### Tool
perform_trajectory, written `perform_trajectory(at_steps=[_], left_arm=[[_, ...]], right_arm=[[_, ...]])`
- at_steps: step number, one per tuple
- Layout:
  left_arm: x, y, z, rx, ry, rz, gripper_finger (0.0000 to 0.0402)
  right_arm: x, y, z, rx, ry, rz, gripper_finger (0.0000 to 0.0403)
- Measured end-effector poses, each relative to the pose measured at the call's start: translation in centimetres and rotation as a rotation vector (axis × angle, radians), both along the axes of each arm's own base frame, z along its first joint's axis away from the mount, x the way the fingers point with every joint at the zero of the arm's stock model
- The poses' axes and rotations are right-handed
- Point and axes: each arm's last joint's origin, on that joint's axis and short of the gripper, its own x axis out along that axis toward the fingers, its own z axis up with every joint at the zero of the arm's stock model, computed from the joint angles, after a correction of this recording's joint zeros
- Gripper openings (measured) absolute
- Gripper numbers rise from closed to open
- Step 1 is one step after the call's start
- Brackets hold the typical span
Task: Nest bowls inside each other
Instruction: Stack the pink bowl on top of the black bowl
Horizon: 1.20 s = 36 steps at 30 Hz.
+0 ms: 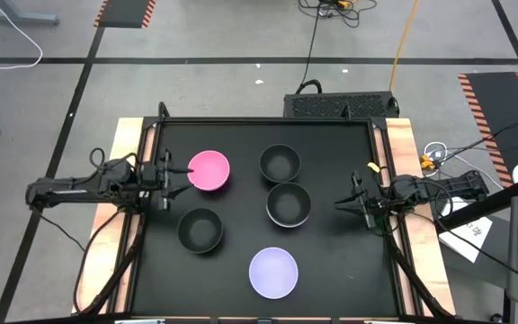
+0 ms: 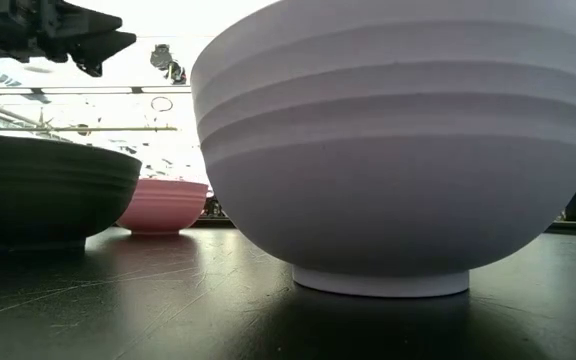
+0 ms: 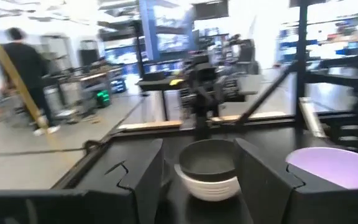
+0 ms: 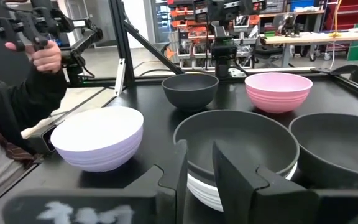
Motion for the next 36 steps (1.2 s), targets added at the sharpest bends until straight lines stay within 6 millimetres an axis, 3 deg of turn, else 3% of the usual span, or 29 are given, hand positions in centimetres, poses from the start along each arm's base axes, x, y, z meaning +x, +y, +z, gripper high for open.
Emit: perform_trajectory(at_steps=[14, 23, 36], left_arm=[[1.2, 2.5, 3.5, -0.131, 0.162, 0.220, 0.0196], [2.8, 5.9, 3.0, -0.276, 0.372, 0.445, 0.0195], [4.2, 8.5, 2.9, -0.319, 0.560, 0.449, 0.0196]], right_arm=[[0.0, 0.0, 0.0, 0.007, 0.002, 0.001, 0.0068], [0.0, 0.0, 0.0, 0.023, 0.005, 0.001, 0.0068], [0.0, 0.0, -0.1, 0.045, 0.017, -0.001, 0.0068]])
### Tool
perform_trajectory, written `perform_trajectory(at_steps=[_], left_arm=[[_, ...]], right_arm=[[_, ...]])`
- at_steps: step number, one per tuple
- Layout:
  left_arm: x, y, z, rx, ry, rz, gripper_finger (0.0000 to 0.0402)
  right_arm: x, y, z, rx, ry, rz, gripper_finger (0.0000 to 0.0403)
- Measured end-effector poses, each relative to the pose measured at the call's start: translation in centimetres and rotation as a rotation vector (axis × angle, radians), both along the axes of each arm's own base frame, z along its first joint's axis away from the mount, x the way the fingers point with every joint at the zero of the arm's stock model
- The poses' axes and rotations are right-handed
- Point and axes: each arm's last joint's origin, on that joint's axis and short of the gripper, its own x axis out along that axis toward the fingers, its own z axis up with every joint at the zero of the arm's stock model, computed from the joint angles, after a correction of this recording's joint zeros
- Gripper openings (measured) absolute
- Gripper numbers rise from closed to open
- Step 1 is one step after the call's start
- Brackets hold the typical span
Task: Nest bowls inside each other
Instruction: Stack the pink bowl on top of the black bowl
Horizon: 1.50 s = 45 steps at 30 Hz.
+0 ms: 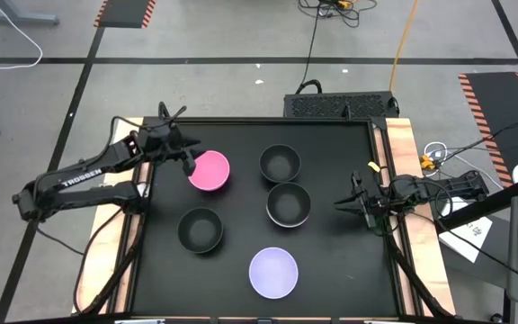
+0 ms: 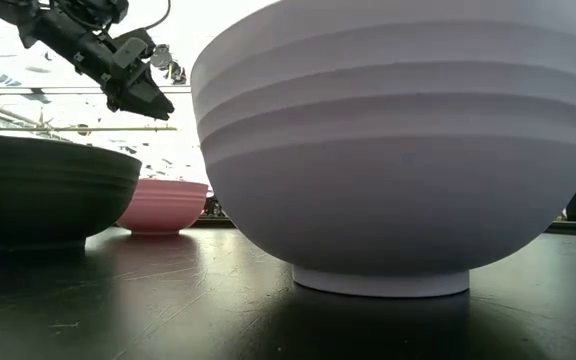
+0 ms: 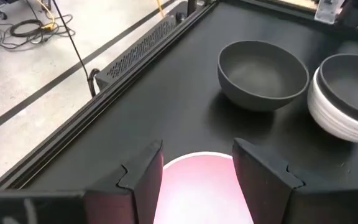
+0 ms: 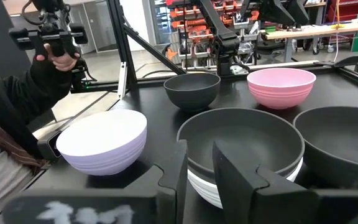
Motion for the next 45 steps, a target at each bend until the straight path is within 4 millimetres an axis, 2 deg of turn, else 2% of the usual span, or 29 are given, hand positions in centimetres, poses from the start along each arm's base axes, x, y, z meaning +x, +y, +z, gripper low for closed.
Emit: perform_trajectory(at_steps=[9, 19, 22, 25, 32, 45], left_arm=[[0.1, 1.1, 0.6, -0.079, 0.122, 0.058, 0.0201], [1.0, 2.1, -1.3, -0.194, 0.233, 0.050, 0.0286], [1.0, 2.2, -2.0, -0.231, 0.307, 0.054, 0.0301], [0.9, 2.6, -1.9, -0.262, 0.384, 0.087, 0.0309], [1.4, 3.3, -1.3, -0.318, 0.466, 0.091, 0.0305], [2.3, 4.0, -3.1, -0.400, 0.566, 0.094, 0.0283]], right_arm=[[0.0, 0.0, -0.1, 0.000, 0.008, 0.000, 0.0068], [0.0, 0.0, -0.1, 0.019, 0.016, -0.002, 0.0068], [0.0, 0.0, -0.1, 0.030, 0.018, -0.003, 0.0068], [0.0, 0.0, -0.1, 0.036, 0.019, -0.004, 0.0068], [0.0, 0.0, -0.1, 0.036, 0.019, -0.004, 0.0068], [0.0, 0.0, -0.1, 0.036, 0.022, -0.005, 0.0068]])
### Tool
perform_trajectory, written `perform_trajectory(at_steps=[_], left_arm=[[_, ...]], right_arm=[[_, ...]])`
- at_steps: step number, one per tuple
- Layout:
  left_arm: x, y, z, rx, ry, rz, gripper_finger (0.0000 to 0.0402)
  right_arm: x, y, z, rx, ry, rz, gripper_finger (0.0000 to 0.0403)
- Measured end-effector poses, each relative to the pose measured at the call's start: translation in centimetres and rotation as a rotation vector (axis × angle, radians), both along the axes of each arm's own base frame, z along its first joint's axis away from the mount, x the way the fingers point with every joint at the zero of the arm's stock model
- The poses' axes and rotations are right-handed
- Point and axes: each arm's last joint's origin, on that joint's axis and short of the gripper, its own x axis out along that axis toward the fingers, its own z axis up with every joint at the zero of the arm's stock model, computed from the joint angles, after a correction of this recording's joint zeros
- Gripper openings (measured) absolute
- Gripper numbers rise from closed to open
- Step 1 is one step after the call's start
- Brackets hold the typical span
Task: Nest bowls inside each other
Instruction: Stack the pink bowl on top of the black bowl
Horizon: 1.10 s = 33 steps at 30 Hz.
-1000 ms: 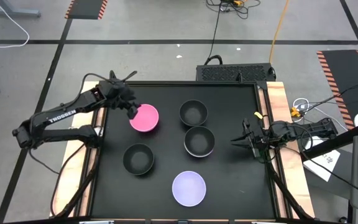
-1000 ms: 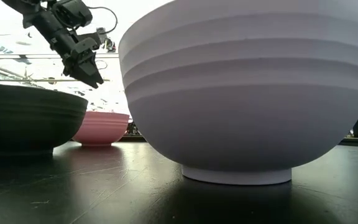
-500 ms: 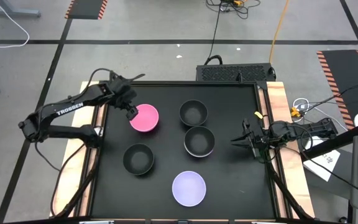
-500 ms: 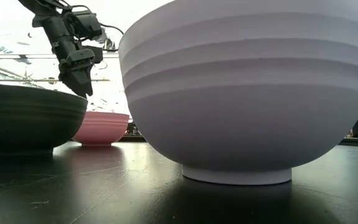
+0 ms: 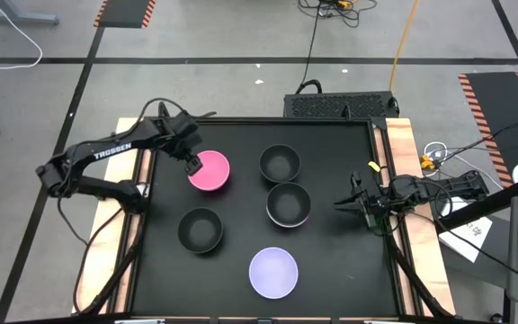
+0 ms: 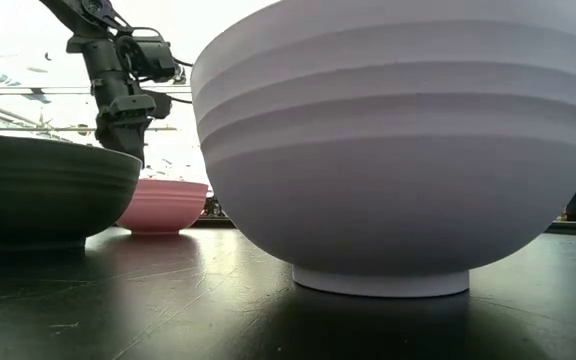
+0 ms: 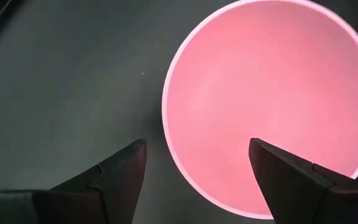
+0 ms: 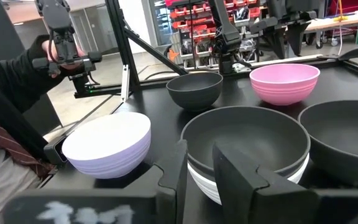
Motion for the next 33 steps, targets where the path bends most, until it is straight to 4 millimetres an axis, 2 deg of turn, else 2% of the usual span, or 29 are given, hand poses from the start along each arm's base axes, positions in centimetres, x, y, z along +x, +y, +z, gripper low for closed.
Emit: perform_trajectory(at_steps=[20, 26, 33], left_arm=[[1.1, -0.1, -1.2, -0.071, 0.001, -0.028, 0.0282], [1.3, 0.3, -1.9, -0.053, 0.055, 0.004, 0.0282], [1.6, 0.5, -1.9, -0.034, 0.035, 0.002, 0.0282]], right_arm=[[0.0, 0.0, -0.1, 0.007, 0.009, -0.001, 0.0068], [0.0, 0.0, -0.1, 0.014, 0.010, 0.000, 0.0068], [0.0, 0.1, -0.1, 0.019, 0.011, 0.021, 0.0068]])
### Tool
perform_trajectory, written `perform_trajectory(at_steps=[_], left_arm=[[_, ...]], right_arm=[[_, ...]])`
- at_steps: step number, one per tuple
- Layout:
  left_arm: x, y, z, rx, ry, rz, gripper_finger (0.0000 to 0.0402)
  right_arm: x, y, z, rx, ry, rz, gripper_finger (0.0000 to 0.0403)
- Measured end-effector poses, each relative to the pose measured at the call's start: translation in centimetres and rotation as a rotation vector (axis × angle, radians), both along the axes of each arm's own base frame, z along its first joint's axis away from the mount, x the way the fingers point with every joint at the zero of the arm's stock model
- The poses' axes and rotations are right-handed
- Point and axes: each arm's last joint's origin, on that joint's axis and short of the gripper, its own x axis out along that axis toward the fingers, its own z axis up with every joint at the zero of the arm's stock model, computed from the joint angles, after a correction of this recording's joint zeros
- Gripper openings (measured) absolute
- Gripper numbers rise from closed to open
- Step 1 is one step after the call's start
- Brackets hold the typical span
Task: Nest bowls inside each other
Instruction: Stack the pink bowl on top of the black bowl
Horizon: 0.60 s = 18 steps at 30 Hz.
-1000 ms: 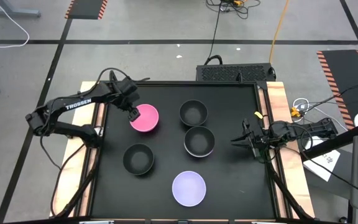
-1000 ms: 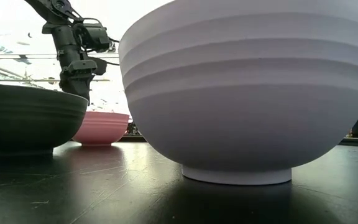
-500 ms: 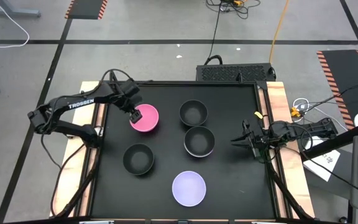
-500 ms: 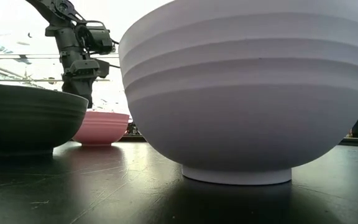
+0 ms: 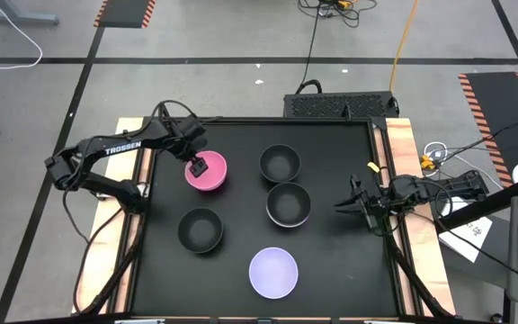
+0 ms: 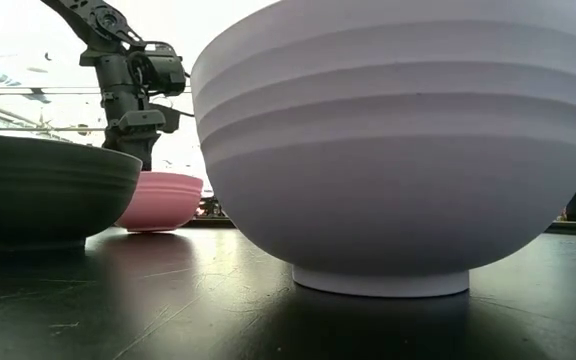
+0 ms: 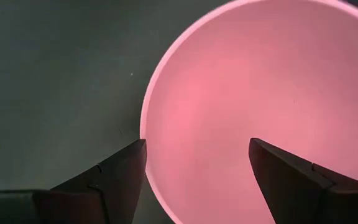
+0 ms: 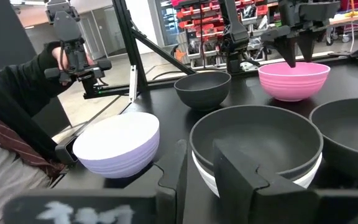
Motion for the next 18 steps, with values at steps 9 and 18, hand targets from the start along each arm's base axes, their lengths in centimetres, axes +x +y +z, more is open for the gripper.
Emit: perform_trajectory(at_steps=[9, 18], left_arm=[[-0.05, 0.02, -0.01, 0.007, 0.007, -0.027, 0.0282], [0.17, 0.16, 0.27, 0.028, -0.022, -0.046, 0.0282]], right_arm=[[0.00, 0.00, 0.00, -0.001, 0.000, 0.000, 0.0068], [0.00, 0.00, 0.00, -0.002, -0.001, 0.000, 0.0068]])
